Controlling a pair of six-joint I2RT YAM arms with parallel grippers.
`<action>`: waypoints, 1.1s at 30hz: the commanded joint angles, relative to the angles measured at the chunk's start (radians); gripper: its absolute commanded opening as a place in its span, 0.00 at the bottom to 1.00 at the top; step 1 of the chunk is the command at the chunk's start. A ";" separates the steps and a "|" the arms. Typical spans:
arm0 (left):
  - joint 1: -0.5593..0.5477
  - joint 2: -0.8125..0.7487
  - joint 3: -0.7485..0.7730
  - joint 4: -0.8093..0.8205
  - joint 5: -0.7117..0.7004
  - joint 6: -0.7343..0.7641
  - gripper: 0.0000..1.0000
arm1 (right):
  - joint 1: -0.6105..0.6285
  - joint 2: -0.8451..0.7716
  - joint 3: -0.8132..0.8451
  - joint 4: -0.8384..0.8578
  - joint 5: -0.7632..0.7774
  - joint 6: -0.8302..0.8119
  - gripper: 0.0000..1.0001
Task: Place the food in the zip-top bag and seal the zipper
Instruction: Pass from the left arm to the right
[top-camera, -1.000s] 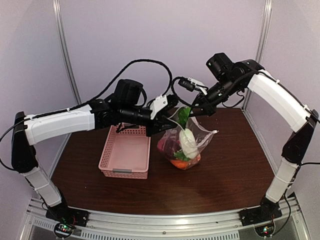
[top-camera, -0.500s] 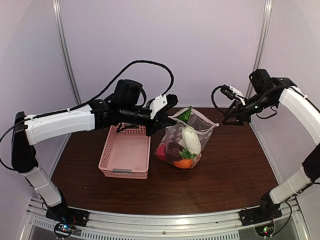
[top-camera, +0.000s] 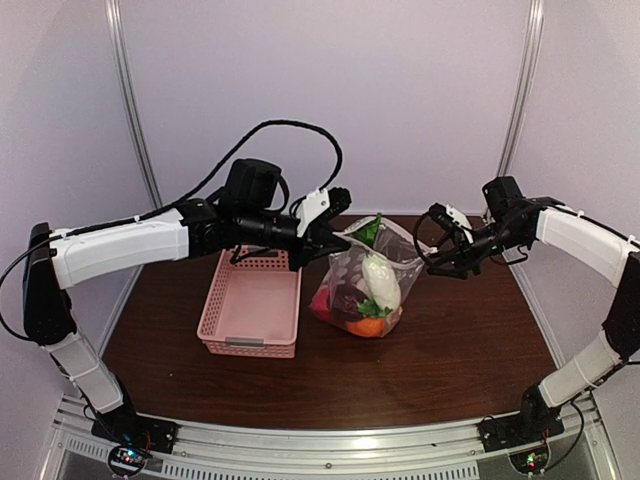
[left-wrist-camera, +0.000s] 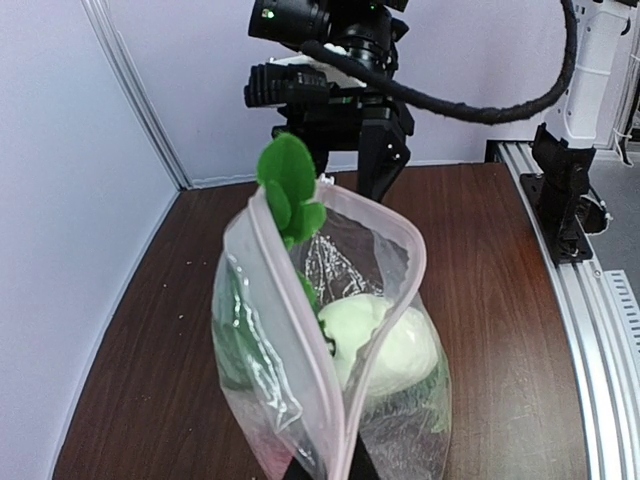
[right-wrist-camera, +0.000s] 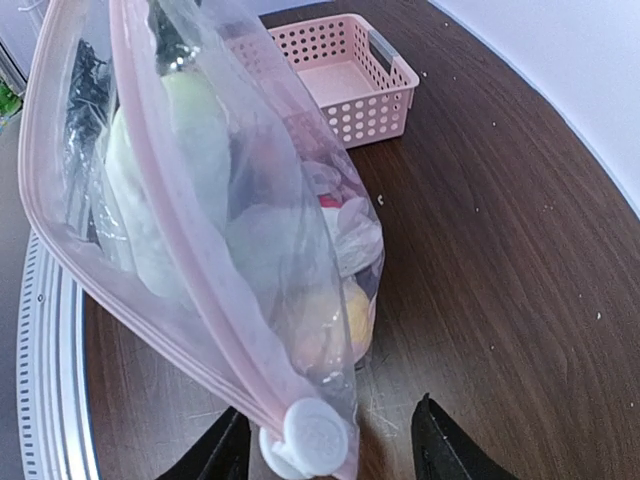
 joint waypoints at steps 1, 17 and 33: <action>0.015 0.009 -0.016 0.047 0.049 -0.008 0.04 | -0.006 0.011 -0.040 0.146 -0.159 0.011 0.56; 0.049 0.017 -0.046 0.082 0.041 -0.036 0.04 | -0.006 0.047 -0.023 0.089 -0.216 -0.005 0.17; 0.052 -0.057 -0.046 -0.017 0.018 -0.068 0.13 | -0.030 -0.190 0.194 -0.079 0.001 0.078 0.00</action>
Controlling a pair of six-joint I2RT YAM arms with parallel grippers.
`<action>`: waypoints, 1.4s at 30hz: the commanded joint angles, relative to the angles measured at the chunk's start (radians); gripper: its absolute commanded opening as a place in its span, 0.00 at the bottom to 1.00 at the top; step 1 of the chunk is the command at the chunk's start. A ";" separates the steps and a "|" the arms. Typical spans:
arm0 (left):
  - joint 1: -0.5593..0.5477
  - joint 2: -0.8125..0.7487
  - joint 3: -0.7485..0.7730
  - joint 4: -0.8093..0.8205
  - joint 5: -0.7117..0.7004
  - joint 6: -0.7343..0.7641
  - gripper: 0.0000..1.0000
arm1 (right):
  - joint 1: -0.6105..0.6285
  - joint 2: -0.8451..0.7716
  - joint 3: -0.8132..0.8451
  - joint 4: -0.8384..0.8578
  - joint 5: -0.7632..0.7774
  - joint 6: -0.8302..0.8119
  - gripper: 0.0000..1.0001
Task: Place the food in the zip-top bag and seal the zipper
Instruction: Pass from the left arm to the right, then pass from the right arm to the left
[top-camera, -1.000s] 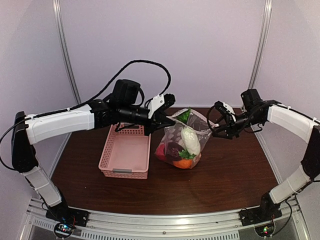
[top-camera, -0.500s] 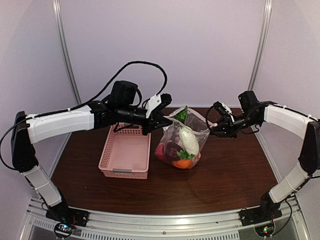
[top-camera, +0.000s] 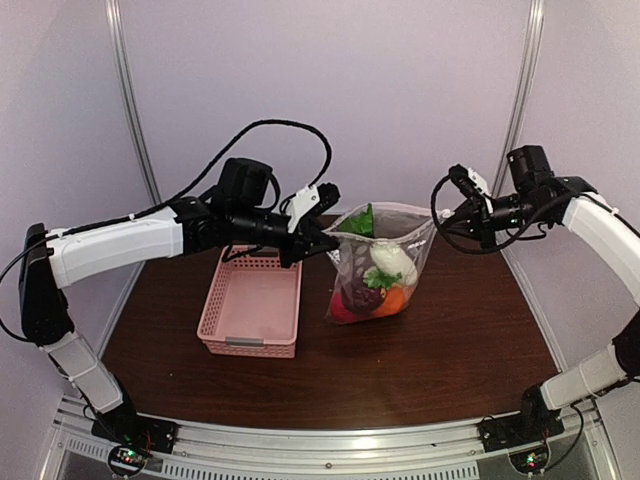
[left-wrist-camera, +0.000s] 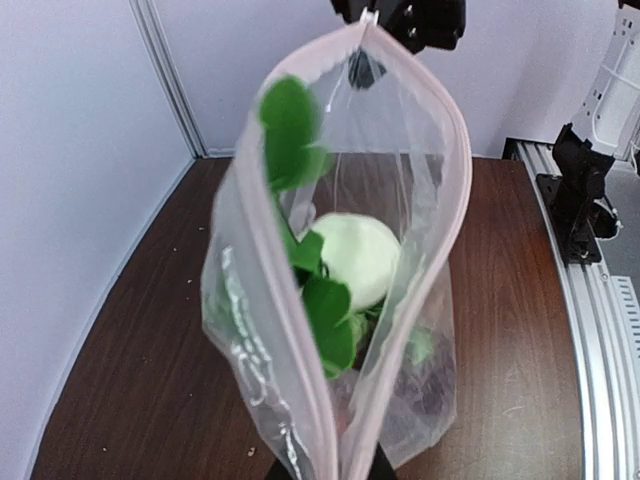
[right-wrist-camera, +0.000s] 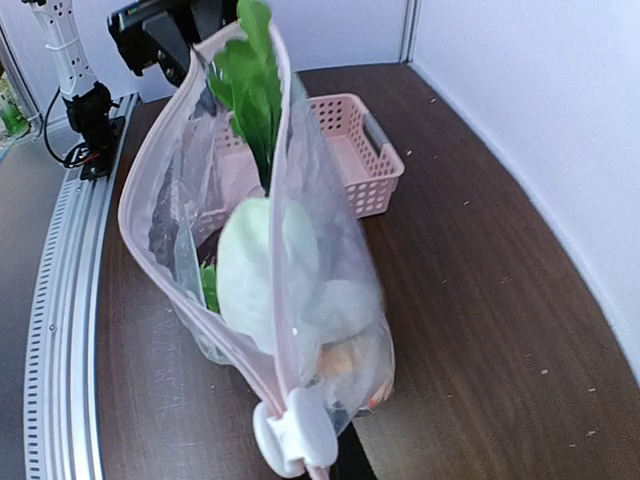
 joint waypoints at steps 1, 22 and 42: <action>0.009 -0.040 -0.027 0.021 0.062 -0.044 0.17 | -0.015 -0.113 0.080 -0.033 0.077 0.092 0.00; -0.121 0.062 0.160 0.343 -0.017 -0.225 0.83 | 0.078 -0.110 0.183 -0.172 0.239 0.191 0.00; -0.204 0.445 0.539 0.352 0.092 -0.313 0.73 | 0.147 -0.091 0.291 -0.374 0.397 0.213 0.00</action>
